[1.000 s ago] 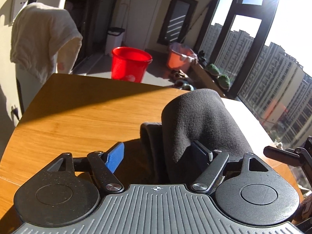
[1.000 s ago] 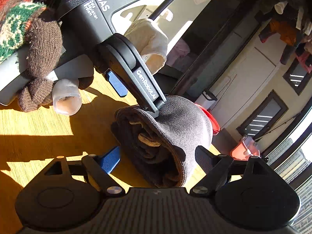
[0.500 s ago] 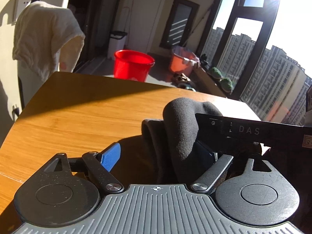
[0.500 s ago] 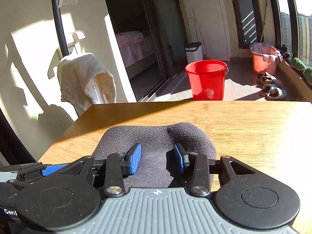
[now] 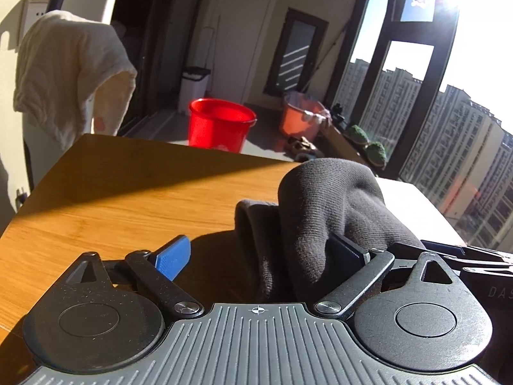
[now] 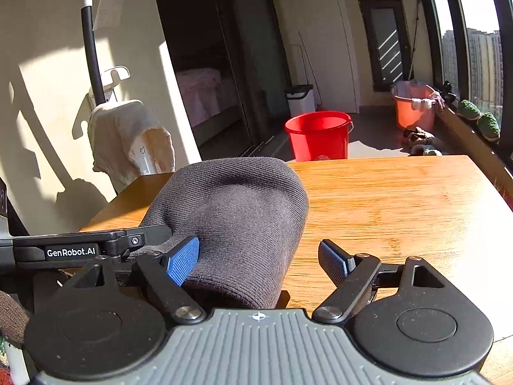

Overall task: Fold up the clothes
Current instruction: 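Release the rolled pants and lift both tools away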

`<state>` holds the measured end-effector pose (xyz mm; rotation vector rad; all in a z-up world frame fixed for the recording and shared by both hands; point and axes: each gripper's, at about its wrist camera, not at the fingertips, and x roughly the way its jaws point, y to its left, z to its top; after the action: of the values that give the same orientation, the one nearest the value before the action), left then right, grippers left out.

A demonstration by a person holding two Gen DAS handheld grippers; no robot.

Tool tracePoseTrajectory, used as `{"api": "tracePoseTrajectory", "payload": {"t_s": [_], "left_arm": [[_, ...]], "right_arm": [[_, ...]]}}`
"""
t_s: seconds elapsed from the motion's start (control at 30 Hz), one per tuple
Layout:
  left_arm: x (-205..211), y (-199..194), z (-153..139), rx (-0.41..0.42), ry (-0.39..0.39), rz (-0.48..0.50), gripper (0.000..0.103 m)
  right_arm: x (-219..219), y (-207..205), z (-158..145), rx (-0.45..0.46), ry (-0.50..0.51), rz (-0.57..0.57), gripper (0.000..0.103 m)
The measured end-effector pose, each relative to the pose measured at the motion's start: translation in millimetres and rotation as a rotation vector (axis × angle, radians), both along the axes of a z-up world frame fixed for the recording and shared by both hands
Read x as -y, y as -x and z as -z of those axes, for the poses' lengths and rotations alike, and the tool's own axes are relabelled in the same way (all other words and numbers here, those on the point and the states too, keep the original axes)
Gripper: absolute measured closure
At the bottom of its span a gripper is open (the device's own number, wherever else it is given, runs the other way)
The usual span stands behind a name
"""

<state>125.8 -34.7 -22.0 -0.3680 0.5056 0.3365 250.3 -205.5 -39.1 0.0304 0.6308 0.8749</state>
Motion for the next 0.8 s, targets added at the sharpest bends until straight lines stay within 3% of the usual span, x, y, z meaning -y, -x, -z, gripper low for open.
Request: {"api": "tracePoseTrajectory", "payload": {"t_s": [0.07, 0.23, 0.3, 0.33, 0.37, 0.47, 0.6, 0.8], "left_arm": [[-1.2, 1.7, 0.3, 0.011, 0.013, -0.004, 0.006], [8.9, 20.5, -10.7, 0.032, 0.020, -0.021, 0.008], [17.6, 32.8, -19.4, 0.038, 0.011, -0.027, 0.009], [23.1, 39.7, -22.9, 0.037, 0.000, -0.032, 0.008], [28.1, 45.9, -25.2, 0.035, -0.007, -0.035, 0.007], [50.9, 66.8, -26.8, -0.017, -0.003, -0.043, 0.005], [82.7, 89.1, -13.5, -0.101, -0.015, -0.043, 0.000], [99.8, 104.6, -0.4, -0.176, -0.094, -0.082, 0.000]], "right_arm": [[3.6, -0.2, 0.6, -0.017, -0.010, 0.006, 0.016], [27.3, 26.0, -9.9, 0.055, -0.009, 0.021, 0.016], [42.0, 39.9, -17.4, 0.078, -0.012, 0.027, 0.011], [50.0, 47.0, -20.2, 0.084, -0.013, 0.038, 0.002], [57.3, 53.6, -22.4, 0.084, -0.012, 0.048, 0.000], [74.5, 73.5, -21.7, 0.024, 0.009, 0.075, 0.000], [81.0, 100.1, -8.2, -0.056, 0.119, 0.142, 0.000], [73.0, 119.4, 3.7, -0.046, 0.234, 0.217, 0.000]]}}
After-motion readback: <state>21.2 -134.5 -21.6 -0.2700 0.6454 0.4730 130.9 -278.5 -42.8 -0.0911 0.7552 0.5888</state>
